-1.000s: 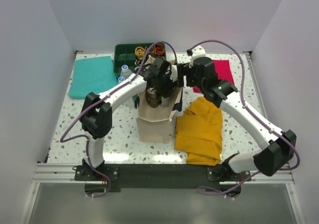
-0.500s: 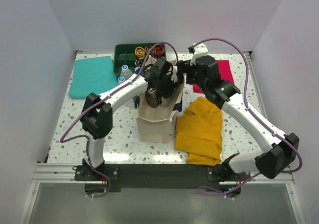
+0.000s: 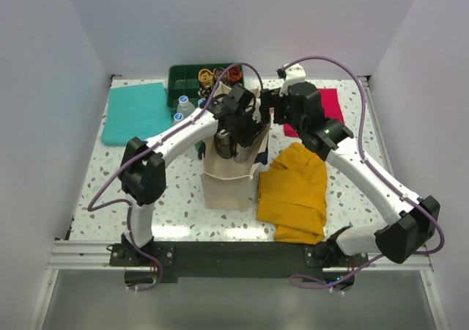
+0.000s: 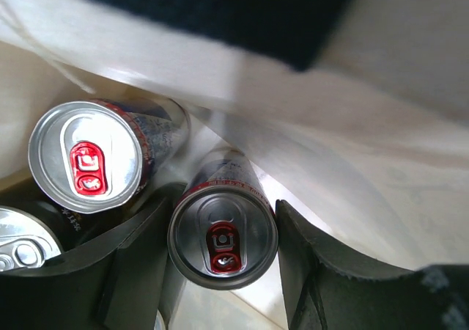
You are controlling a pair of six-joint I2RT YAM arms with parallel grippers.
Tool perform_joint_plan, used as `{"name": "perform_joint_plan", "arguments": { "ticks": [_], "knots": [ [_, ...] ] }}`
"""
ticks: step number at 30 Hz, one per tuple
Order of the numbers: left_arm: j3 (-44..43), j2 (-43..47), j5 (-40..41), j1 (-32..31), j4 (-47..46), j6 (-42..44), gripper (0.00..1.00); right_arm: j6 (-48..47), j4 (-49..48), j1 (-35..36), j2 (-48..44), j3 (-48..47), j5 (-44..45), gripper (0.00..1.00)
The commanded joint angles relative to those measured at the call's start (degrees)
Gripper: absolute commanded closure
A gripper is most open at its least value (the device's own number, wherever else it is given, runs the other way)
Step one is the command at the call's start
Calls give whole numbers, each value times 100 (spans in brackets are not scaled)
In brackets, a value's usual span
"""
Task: Take the beverage out of the canvas bag
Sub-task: Take out the drink from the canvas bag.
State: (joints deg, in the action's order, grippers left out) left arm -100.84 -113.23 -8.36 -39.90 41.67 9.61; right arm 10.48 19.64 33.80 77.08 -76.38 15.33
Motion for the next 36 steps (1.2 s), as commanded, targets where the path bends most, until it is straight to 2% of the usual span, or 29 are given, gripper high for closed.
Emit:
{"name": "perform_joint_plan", "arguments": {
  "ticks": [1,36],
  "knots": [
    [-366,337,-210,-62,17,-90,100,42,-232,30,-44,-149,40,14],
    [-454,1286,142,-150,-229,-187,100,235,-197,30,9,-114,93,13]
  ]
}}
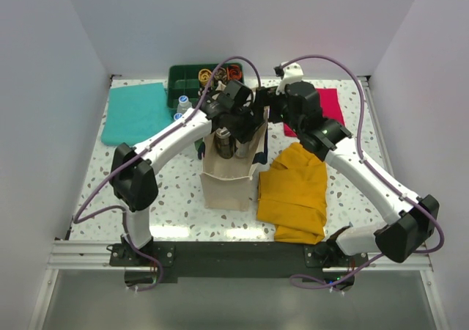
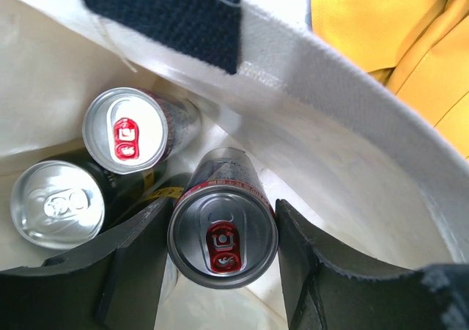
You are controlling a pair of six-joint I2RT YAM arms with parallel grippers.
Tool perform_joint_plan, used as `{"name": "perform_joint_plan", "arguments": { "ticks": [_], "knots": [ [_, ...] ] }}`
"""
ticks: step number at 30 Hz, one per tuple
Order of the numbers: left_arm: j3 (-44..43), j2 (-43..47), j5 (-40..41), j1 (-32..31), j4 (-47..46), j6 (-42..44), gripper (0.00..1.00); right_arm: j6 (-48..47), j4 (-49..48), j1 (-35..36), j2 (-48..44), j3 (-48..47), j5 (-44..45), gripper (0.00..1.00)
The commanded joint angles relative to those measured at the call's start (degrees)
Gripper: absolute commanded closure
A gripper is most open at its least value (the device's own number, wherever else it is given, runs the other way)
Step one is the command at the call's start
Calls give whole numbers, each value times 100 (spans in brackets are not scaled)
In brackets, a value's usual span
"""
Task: Take the beverage out of the canvas bag
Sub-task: Take out the drink from the canvas bag.
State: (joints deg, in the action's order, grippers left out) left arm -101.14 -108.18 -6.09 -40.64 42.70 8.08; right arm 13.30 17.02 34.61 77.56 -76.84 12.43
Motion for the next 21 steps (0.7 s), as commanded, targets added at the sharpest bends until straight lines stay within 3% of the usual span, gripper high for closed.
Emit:
{"name": "perform_joint_plan", "arguments": {
  "ticks": [1,21],
  "knots": [
    [-432,824,-94,-75,-350,-43,100,-55,65,-51,-30,-59,383,13],
    [-590,1370,-261,-84,-596,-184,100,-82,74,-60,-136,20,471,13]
  ]
}}
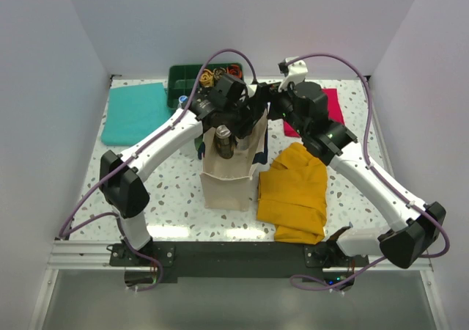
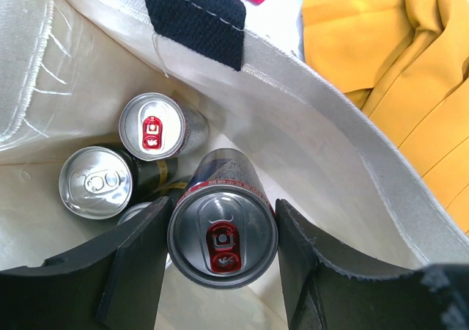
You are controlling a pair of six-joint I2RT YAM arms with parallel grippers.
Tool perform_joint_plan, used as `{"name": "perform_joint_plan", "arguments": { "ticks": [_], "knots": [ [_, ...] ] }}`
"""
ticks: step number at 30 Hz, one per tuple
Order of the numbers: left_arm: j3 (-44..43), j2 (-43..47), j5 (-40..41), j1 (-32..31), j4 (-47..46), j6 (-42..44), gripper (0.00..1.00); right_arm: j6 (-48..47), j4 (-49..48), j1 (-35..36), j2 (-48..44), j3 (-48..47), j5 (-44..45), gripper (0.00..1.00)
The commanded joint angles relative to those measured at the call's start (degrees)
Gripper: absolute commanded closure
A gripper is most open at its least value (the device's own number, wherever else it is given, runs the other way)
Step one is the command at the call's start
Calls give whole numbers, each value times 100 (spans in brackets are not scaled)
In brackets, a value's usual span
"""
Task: Take the beverage out of the canvas bag
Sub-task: Take out the drink from the canvas bag.
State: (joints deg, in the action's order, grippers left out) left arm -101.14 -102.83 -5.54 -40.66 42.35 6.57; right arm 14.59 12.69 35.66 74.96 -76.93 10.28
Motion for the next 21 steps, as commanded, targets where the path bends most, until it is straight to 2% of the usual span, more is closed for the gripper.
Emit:
{"name": "perform_joint_plan", "arguments": {
  "ticks": [1,12,21],
  "knots": [
    [-617,834,-342,-82,-517,-33,100,-211,507,-156,116,28,694,13],
    [-1109,869,-624,-91,-148,-6,100,-176,498,-156,28,107,650,13],
    [-1092,1133,-501,-91,-253,2,100,-149,472,-156,-87,230,668,13]
  ]
}}
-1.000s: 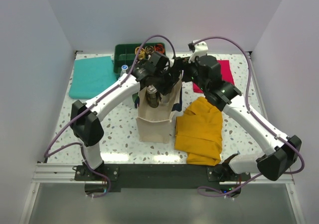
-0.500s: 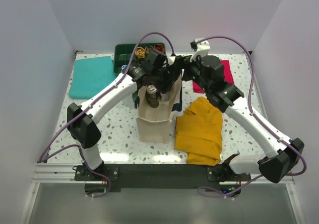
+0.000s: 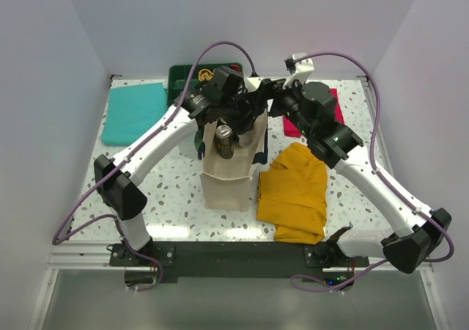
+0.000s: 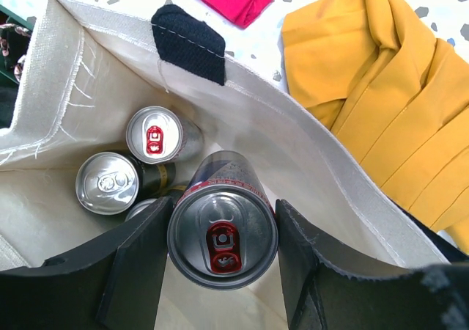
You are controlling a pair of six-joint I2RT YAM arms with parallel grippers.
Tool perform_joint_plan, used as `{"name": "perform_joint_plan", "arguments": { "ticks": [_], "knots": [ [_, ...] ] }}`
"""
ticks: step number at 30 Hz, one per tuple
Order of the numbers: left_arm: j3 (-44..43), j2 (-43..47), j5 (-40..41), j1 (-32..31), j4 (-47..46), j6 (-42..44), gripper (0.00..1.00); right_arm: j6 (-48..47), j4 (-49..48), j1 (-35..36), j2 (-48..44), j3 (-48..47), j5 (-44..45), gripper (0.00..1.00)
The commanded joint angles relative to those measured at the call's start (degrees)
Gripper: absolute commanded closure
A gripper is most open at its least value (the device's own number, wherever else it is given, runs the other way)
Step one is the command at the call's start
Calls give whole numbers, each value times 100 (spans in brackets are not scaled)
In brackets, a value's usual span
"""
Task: Take the beverage out of the canvas bag
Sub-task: Take out the drink from the canvas bag.
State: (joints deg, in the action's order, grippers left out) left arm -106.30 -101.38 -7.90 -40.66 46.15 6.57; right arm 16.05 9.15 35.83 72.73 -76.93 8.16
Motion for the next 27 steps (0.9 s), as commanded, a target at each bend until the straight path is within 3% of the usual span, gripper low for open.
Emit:
{"name": "perform_joint_plan", "arguments": {
  "ticks": [1,16,27],
  "knots": [
    [-567,1006,-247,-91,-634,2,100,-287,826,-165,119,265,915,13],
    [-251,1586,298,-100,-1249,-138,100,-287,519,-182,-407,695,1100,12],
    [48,1798,509,-100,-1442,-208,100,-375,70,-173,-1015,1092,749,11]
  ]
}}
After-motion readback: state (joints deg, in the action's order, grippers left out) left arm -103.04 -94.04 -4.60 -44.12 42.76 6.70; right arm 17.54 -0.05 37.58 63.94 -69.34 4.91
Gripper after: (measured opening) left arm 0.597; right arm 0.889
